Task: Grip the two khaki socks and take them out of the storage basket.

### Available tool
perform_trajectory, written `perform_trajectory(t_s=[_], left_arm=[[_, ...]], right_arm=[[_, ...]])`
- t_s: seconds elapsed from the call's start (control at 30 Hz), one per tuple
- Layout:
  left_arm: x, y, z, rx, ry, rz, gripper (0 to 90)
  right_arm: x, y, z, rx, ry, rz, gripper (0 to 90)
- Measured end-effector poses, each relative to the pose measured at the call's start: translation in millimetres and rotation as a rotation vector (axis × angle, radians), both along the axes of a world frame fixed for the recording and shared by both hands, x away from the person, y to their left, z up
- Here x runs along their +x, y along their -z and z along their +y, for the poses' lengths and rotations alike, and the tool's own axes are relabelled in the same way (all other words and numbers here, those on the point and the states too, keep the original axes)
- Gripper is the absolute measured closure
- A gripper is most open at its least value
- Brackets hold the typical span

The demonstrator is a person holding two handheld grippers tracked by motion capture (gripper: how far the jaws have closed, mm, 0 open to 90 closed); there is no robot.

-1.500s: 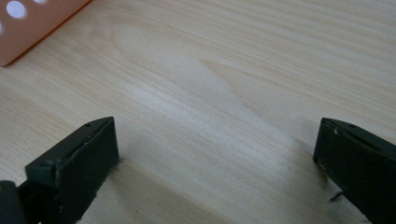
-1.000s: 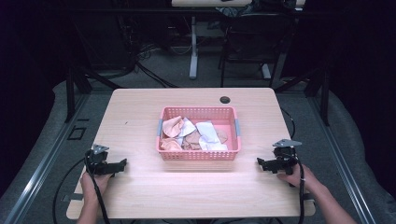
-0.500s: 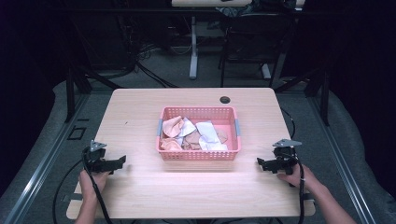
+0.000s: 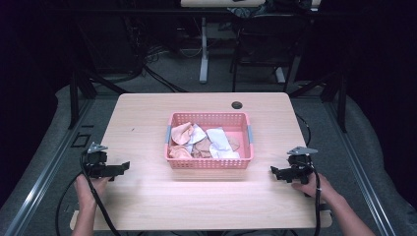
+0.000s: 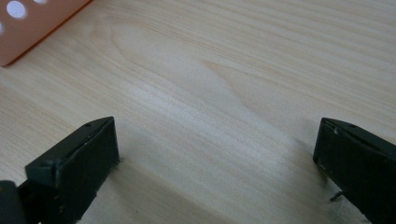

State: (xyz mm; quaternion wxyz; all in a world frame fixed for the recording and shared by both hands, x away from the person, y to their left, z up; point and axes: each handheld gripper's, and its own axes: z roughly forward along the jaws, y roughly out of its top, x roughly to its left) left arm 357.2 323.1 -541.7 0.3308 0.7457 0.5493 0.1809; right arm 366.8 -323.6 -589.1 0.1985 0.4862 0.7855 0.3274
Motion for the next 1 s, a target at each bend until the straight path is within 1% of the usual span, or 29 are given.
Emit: perform_trajectory(t_s=[0.07,0.1,0.13,0.17,0.2,0.23,0.27,0.3,0.33,0.37,0.4,0.43,0.47,0.5,0.53,0.57,0.6,0.63,0.67,0.7,0.73,0.77,0.8,0.83,0.87,1.0], left_arm=[[2.3,-5.1,-1.9,0.016,0.028,0.027,0.3],[2.9,-7.2,-2.8,0.014,0.036,0.034,0.3],[5.2,-15.6,-5.1,0.014,0.058,0.053,0.2],[5.2,-15.6,-5.1,0.014,0.058,0.053,0.2],[8.2,-25.9,-8.5,0.017,0.090,0.062,0.1],[8.2,-25.9,-8.5,0.017,0.090,0.062,0.1],[11.5,-35.7,-13.9,0.026,0.120,0.074,0.1],[11.5,-35.7,-13.9,0.026,0.120,0.074,0.1],[13.6,-40.3,-16.4,0.034,0.143,0.084,0.1],[18.2,-49.6,-23.2,0.050,0.176,0.092,0.1],[18.2,-49.6,-23.2,0.050,0.176,0.092,0.1],[22.4,-57.5,-28.2,0.062,0.206,0.097,0.0],[22.4,-57.5,-28.2,0.062,0.206,0.097,0.0],[25.6,-64.2,-32.1,0.064,0.226,0.105,0.0],[25.6,-64.2,-32.1,0.064,0.226,0.105,0.0],[27.2,-67.8,-34.4,0.072,0.242,0.104,0.0],[30.7,-75.9,-40.1,0.082,0.278,0.104,0.0],[30.7,-75.9,-40.1,0.082,0.278,0.104,0.0],[32.0,-79.5,-43.2,0.085,0.294,0.098,0.0],[35.1,-86.7,-50.1,0.094,0.325,0.090,0.0],[35.1,-86.7,-50.1,0.094,0.325,0.090,0.0],[36.3,-89.6,-52.9,0.096,0.335,0.085,0.0],[39.1,-94.0,-57.9,0.108,0.352,0.087,0.0],[43.2,-100.1,-65.5,0.133,0.380,0.085,0.0],[43.2,-100.1,-65.5,0.133,0.380,0.085,0.0],[53.3,-110.1,-83.6,0.171,0.431,0.088,0.0]], right_arm=[[0.0,0.0,0.0,0.000,0.000,-0.001,0.0],[0.0,0.0,0.0,0.001,0.000,-0.001,0.0],[-0.1,0.0,0.1,0.000,0.001,0.000,0.0],[-0.1,0.0,0.1,0.000,0.001,0.000,0.0],[-0.1,0.0,0.0,0.000,0.001,0.000,0.0],[-0.1,0.0,0.0,0.000,0.001,0.000,0.0],[0.0,0.0,0.0,0.000,0.000,0.000,0.0],[0.0,0.0,0.0,0.000,0.000,0.000,0.0],[0.0,0.0,0.0,0.000,0.000,0.000,0.0],[-0.1,0.0,0.0,0.000,0.000,0.000,0.0],[-0.1,0.0,0.0,0.000,0.000,0.000,0.0],[0.0,0.0,0.0,0.000,0.001,0.000,0.0],[0.0,0.0,0.0,0.000,0.001,0.000,0.0],[0.0,0.0,0.0,0.000,0.000,0.000,0.0],[0.0,0.0,0.0,0.000,0.000,0.000,0.0],[0.0,0.0,0.0,0.000,0.000,0.000,0.0],[0.0,0.0,0.0,0.000,0.000,-0.001,0.0],[0.0,0.0,0.0,0.000,0.000,-0.001,0.0],[0.0,0.0,0.0,0.000,0.000,0.000,0.0],[0.0,0.0,0.0,0.000,0.000,0.000,0.0],[0.0,0.0,0.0,0.000,0.000,0.000,0.0],[0.0,0.0,0.0,0.000,0.000,0.000,0.0],[0.0,0.0,0.0,0.000,0.000,-0.001,0.0],[0.0,0.0,0.0,0.000,0.000,0.000,0.0],[0.0,0.0,0.0,0.000,0.000,0.000,0.0],[0.0,0.0,0.0,0.000,0.000,0.000,0.0]])
